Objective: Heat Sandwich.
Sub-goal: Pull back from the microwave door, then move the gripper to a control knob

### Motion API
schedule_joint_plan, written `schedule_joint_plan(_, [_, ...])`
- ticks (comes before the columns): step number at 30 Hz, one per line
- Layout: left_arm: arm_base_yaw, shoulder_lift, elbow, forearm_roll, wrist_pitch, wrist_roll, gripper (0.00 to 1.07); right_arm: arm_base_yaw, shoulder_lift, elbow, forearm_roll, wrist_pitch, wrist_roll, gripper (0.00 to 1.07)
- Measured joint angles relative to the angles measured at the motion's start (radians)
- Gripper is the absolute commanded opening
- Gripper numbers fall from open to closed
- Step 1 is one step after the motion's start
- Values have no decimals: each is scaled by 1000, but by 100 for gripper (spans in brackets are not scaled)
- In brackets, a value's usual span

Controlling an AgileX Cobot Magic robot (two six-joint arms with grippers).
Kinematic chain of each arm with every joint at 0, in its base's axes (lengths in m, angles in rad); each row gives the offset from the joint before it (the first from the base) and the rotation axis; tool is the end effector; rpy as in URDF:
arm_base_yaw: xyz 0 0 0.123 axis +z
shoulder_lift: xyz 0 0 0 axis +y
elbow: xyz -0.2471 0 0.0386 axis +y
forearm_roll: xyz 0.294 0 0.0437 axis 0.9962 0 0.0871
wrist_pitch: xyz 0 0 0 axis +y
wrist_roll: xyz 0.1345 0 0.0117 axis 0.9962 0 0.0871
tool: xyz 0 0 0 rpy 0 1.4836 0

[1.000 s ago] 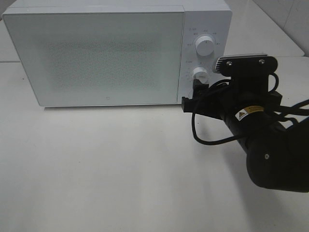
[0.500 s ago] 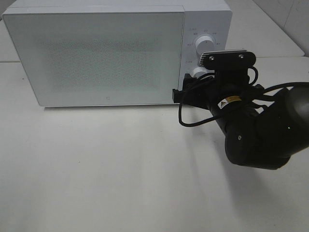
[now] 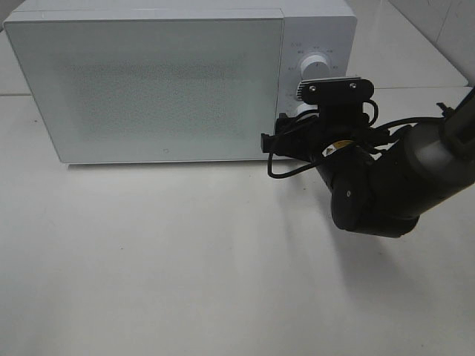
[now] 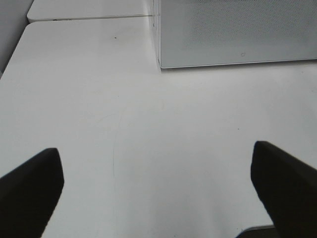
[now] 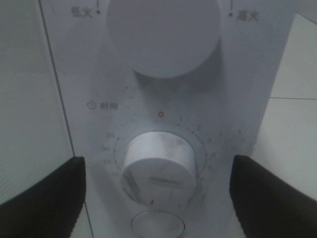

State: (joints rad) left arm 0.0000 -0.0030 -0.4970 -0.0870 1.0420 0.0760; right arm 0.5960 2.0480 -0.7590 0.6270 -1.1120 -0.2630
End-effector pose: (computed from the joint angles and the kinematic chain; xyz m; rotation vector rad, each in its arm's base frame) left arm 0.1109 -0.0101 0.2812 0.0799 2.0214 -0.0557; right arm 0.3581 0.1571 0.0340 -0.0707 1.7211 -0.0092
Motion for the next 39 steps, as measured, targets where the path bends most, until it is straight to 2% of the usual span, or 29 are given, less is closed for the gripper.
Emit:
schedule_joint_plan(13, [0,0,0,0,0,0,97,-11,16,-17,-2,3,23,76])
schedule_joint_plan(30, [0,0,0,0,0,0,97,20,12,-11,-1,-7,23,75])
schedule_joint_plan(35, [0,0,0,0,0,0,97,20,12,-11,8,-11,23,66])
schedule_joint_plan(38, [0,0,0,0,0,0,97,20,12,-11,8,-17,23,48])
schedule_joint_plan(39, [0,0,0,0,0,0,97,20,12,-11,19,-25,23,35])
